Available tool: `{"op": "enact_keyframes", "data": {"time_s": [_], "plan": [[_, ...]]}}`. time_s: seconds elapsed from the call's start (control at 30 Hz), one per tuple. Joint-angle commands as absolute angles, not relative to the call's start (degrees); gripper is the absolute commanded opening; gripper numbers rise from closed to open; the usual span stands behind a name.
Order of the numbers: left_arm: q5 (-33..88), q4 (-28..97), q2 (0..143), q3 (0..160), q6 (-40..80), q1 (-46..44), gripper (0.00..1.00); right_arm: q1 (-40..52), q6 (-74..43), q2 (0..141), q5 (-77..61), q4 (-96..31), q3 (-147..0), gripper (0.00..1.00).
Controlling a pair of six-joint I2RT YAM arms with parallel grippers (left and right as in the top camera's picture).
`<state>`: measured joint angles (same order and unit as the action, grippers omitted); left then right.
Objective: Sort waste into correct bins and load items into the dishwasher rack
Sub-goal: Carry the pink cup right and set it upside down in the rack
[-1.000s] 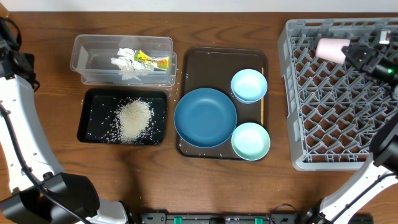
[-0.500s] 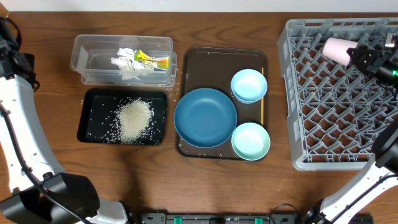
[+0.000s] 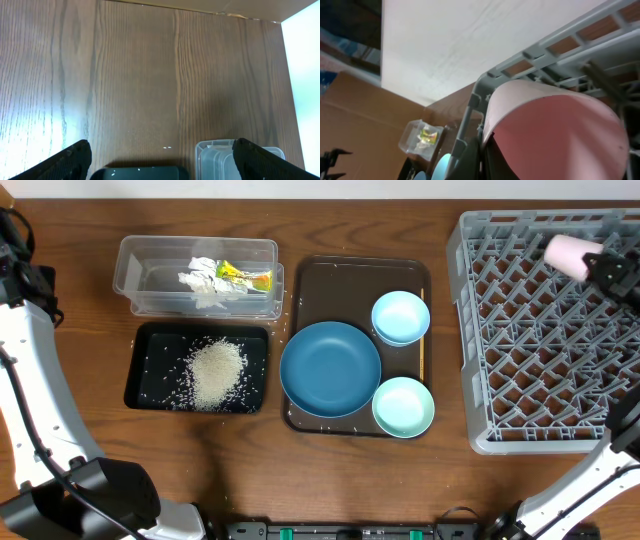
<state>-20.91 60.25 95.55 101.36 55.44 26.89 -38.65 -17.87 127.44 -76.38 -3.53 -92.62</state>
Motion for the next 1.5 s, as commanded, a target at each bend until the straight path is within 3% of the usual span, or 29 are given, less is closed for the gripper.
{"op": "enact_keyframes", "data": {"time_s": [0.0,0.37,0.9,1.13,1.3,1.47], "plan": [[-21.43,60.62,95.59,101.47,54.94,26.98,0.92,-37.93,-19.53,128.42,-76.09,-3.07,-92.58,0.01],[-21.43,60.62,95.59,101.47,54.94,26.98,0.92,-36.32,-38.57,136.92,-81.23,15.94,-92.58,0.01],[-21.43,60.62,95.59,101.47,54.94,26.98,0.92,-38.74,-49.74,136.73,-83.07,20.01,-92.58,0.02],[-21.43,60.62,95.59,101.47,54.92,26.98,0.92,-40.05,-48.34,136.59,-77.76,11.92,-92.58,0.02],[-21.43,60.62,95.59,101.47,54.94,26.98,0.92,-40.45,-40.82,134.30,-72.14,0.16,-92.58,0.02],[-21.43,60.62,95.59,101.47,54.94,26.98,0.92,-40.75,-24.77,124.70,-53.41,-22.39,-92.58,0.14]]}}
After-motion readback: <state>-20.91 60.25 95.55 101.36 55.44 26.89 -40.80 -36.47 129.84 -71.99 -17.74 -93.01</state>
